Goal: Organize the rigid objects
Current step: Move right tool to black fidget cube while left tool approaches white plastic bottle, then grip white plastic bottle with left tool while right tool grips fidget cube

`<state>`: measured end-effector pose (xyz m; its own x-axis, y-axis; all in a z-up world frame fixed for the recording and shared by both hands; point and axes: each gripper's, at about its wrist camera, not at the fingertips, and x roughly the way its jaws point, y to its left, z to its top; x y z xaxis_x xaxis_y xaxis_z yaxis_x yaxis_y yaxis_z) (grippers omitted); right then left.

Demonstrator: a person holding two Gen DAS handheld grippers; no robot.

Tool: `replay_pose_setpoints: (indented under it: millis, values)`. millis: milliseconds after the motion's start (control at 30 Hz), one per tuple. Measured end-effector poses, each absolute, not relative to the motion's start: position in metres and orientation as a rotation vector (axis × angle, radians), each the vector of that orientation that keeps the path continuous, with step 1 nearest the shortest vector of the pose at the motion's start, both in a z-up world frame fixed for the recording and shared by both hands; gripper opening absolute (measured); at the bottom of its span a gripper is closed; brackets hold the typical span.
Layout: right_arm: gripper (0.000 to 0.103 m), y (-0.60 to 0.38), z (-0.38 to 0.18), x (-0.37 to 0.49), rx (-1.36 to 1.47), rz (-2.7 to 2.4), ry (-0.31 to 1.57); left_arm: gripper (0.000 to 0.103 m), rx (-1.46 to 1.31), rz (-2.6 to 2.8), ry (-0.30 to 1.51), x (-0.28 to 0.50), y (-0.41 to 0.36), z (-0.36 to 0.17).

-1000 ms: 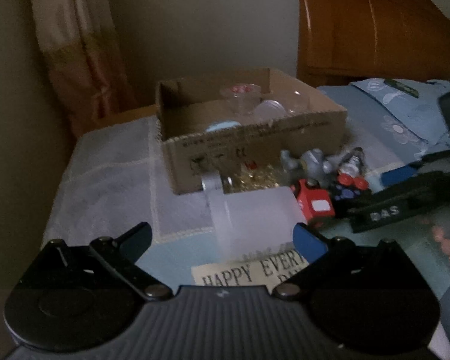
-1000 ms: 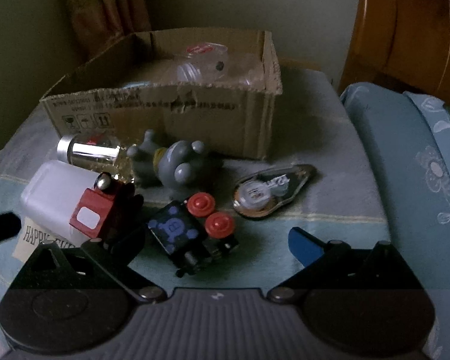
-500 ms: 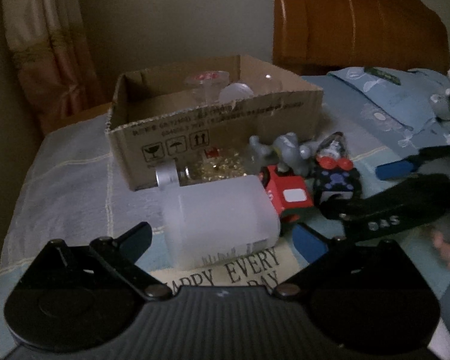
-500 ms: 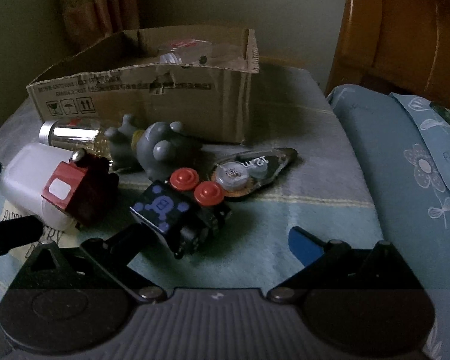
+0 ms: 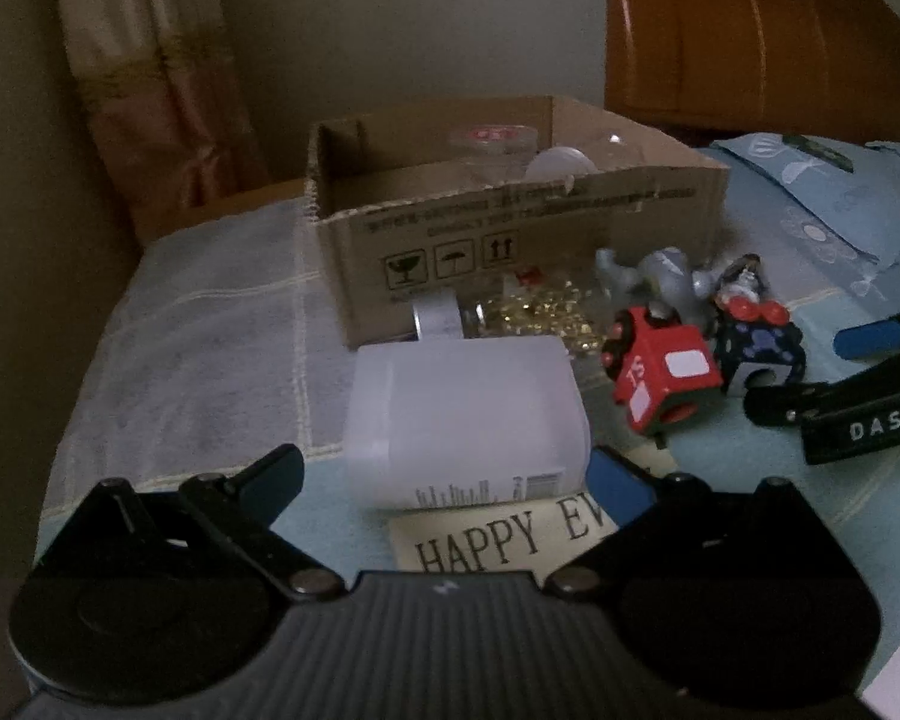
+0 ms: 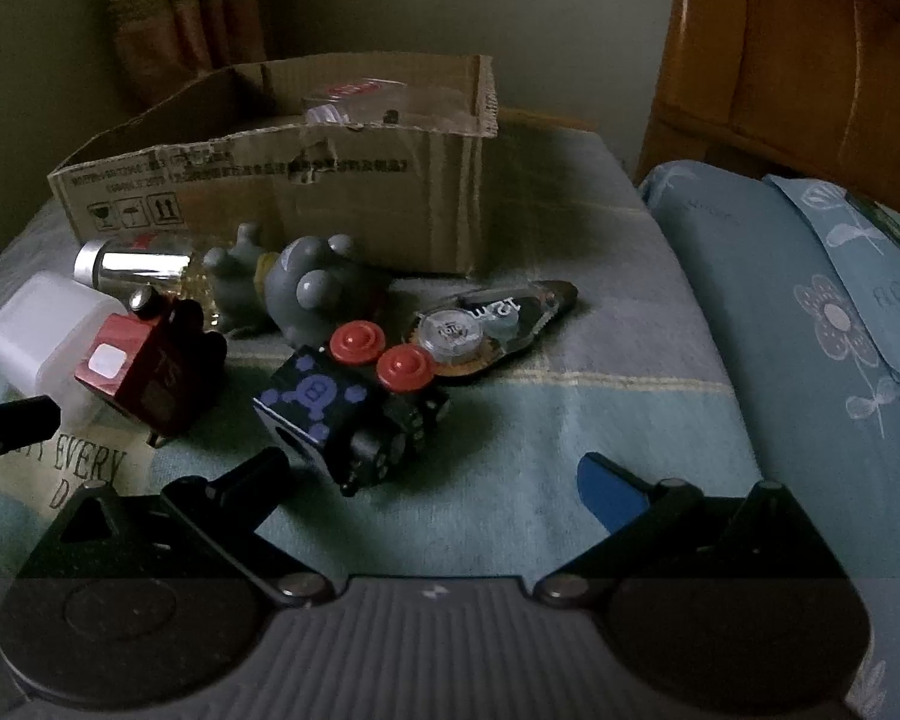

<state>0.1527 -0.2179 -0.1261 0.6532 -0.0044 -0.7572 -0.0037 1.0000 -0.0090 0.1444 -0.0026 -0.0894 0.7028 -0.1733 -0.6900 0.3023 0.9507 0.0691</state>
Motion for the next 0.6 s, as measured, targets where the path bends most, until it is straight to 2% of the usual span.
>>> replay_pose_setpoints:
  millis: [267, 600]
  values:
    - [0.103, -0.209, -0.125, 0.171, 0.055, -0.060, 0.843, 0.100, 0.234, -0.274, 0.726, 0.158, -0.014, -0.089]
    - [0.103, -0.236, -0.127, 0.149, 0.047, -0.134, 0.844, 0.100, 0.262, -0.289, 0.731, 0.164, -0.011, -0.093]
